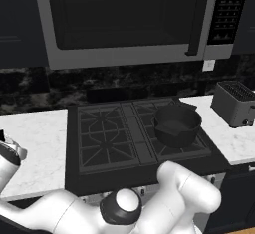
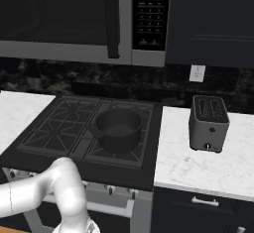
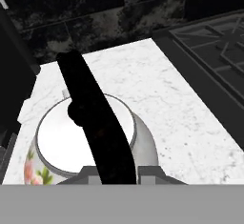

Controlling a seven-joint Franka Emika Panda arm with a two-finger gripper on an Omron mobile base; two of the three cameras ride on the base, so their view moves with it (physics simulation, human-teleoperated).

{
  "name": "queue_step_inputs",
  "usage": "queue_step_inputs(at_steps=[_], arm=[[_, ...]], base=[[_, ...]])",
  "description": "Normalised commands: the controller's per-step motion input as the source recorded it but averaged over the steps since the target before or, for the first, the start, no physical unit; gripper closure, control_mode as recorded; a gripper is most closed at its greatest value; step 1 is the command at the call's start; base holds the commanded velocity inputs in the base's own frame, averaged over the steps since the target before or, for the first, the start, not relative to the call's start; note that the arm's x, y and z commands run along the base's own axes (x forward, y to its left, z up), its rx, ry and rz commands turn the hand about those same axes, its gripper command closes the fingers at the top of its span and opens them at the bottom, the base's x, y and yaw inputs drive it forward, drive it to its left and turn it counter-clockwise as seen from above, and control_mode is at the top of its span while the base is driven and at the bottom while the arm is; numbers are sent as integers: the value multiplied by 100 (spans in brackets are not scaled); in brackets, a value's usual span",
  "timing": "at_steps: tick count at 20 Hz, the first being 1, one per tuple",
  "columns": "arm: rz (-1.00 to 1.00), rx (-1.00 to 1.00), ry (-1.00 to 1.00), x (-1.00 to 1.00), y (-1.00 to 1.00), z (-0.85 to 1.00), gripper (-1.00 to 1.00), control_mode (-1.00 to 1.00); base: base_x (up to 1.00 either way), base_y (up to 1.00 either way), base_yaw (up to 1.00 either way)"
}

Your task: Pick the kettle from the counter and place it on a stove burner. Then turn the burner on.

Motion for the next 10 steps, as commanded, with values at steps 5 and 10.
queue_step_inputs(at_steps=[5,10], arm=[[-25,0,1,-15,-55,42,100,-100],[-32,0,0,0,-89,14,100,-100]], base=[[0,0,0],[0,0,0]])
